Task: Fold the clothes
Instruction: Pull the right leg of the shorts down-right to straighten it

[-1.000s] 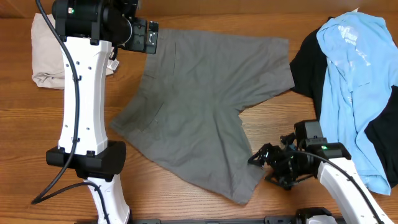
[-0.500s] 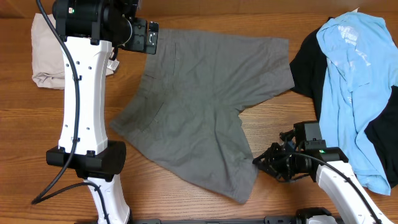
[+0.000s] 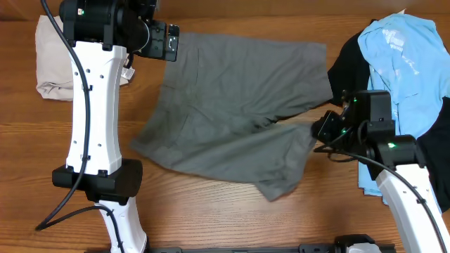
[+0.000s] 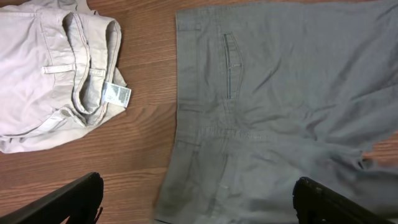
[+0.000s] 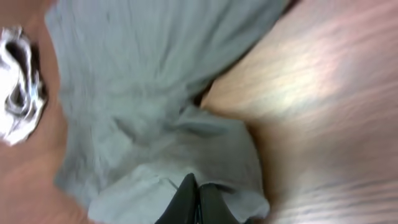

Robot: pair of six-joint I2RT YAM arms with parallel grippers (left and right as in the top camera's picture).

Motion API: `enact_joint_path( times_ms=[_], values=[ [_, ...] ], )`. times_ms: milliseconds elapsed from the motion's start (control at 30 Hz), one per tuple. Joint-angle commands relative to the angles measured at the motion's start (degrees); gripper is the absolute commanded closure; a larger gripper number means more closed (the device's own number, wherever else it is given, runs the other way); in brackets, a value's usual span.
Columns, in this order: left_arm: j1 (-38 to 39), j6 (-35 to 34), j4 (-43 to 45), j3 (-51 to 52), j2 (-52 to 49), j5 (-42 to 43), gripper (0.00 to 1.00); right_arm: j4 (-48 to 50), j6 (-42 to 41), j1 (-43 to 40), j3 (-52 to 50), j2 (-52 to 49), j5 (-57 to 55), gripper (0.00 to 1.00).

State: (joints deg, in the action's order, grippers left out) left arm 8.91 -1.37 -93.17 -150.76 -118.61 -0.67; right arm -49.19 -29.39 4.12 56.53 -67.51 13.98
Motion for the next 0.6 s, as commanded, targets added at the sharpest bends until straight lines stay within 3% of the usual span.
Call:
enact_joint_path(
  times_ms=[0, 67, 100, 133, 167, 200, 367, 567],
  values=[
    [0.1, 0.1, 0.3, 0.3, 1.7, -0.4, 0.0, -0.9, 2.6, -0.2, 0.7, -2.6, -9.1, 0.96],
    [0.1, 0.1, 0.3, 0.3, 1.7, -0.4, 0.0, -0.9, 2.9, -0.2, 0.7, -5.2, -11.2, 0.96],
    [0.1, 0.1, 0.4, 0.3, 1.7, -0.4, 0.0, -0.7, 2.9, -0.2, 0.7, -6.5, -12.1, 0.92],
    [0.1, 0.1, 0.4, 0.3, 1.7, -0.4, 0.0, -0.4, 2.9, -0.2, 0.8, -8.5, -12.7, 0.81],
    [0.1, 0.1, 0.4, 0.3, 1.7, -0.4, 0.0, -0.2, 2.9, -0.2, 0.8, -11.5, -12.8, 0.5],
    [0.1, 0.1, 0.3, 0.3, 1.7, -1.0, 0.0, -0.4, 2.9, -0.2, 0.9, -13.4, -11.3, 0.3],
    [0.1, 0.1, 0.3, 0.3, 1.7, -2.7, 0.0, -2.8, 2.8, -0.2, 2.4, -11.5, -5.4, 0.25],
    [0.1, 0.4, 0.0, 0.2, 1.7, -2.9, 0.0, -17.3, 2.8, 0.2, 9.9, -2.0, -4.9, 0.23]
  ],
)
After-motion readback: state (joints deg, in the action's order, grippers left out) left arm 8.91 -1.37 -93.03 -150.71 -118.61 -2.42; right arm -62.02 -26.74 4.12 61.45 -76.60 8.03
